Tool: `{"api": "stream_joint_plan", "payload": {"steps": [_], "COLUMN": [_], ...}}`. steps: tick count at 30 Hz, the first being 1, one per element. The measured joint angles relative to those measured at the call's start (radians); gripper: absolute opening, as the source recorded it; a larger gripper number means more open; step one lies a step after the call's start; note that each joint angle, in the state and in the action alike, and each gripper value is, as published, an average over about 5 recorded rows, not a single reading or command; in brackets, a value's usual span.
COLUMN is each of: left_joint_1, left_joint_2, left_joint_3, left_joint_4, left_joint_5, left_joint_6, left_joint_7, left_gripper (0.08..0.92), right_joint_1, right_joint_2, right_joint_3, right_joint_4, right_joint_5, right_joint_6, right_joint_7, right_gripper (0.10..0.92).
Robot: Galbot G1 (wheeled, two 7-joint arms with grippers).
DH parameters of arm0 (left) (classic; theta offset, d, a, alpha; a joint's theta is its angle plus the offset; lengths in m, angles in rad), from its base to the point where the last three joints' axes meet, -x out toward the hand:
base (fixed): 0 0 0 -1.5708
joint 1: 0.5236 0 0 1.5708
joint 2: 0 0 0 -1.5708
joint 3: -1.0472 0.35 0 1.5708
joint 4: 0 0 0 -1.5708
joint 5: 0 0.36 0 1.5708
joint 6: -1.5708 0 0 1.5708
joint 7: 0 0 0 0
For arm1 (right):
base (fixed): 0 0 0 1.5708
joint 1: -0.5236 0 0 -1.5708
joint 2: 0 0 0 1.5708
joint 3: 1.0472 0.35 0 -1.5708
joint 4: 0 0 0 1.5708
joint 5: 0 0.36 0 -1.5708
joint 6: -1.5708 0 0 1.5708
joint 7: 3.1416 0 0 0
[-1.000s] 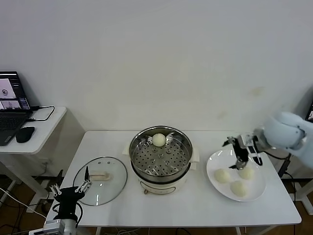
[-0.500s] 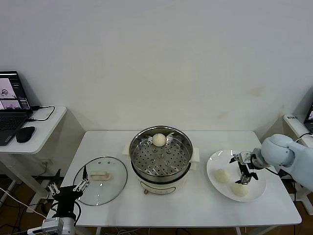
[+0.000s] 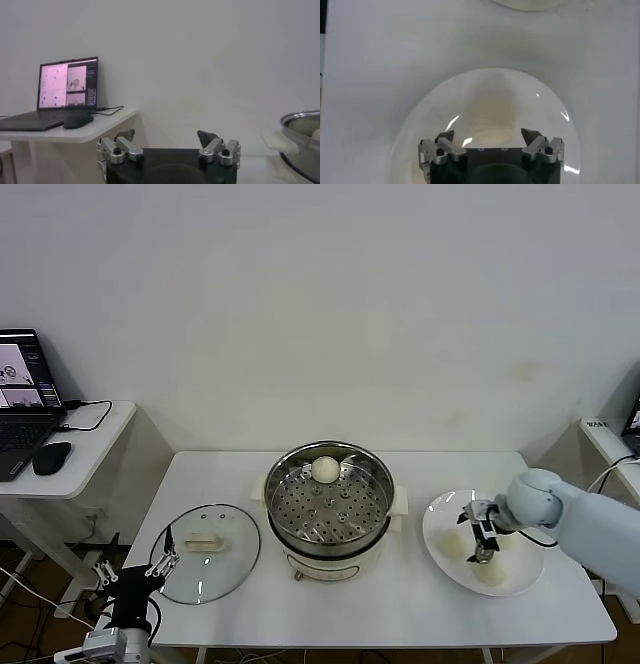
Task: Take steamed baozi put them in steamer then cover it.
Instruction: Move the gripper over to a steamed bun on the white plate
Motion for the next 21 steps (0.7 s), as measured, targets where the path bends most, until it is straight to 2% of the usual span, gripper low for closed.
{"api": "stream_joint_plan", "payload": {"steps": [15,21], "left_joint_1": [-0.004,-0.004], "left_joint_2": [-0.004,-0.003], "left_joint_3": [0.003,0.004], "left_joint_4": [0.018,0.016], "left_joint_5": [0.0,0.0], "left_joint_6": [-0.003,-0.004], "left_joint_7": [-0.001,-0.002], "left_gripper": [0.823,0.823], "right_joint_1": [-0.024,-0.001], "right_joint_2": [0.038,0.025], "right_joint_3": [0.029,0.027], "right_joint_4": [-0.048,-0.041], "right_joint_5": [-0.023,-0.013], "right_joint_6": [0.005,0.011], "right_joint_7": [-0.014,-0.028], "right_gripper": [0.652,0.62]}}
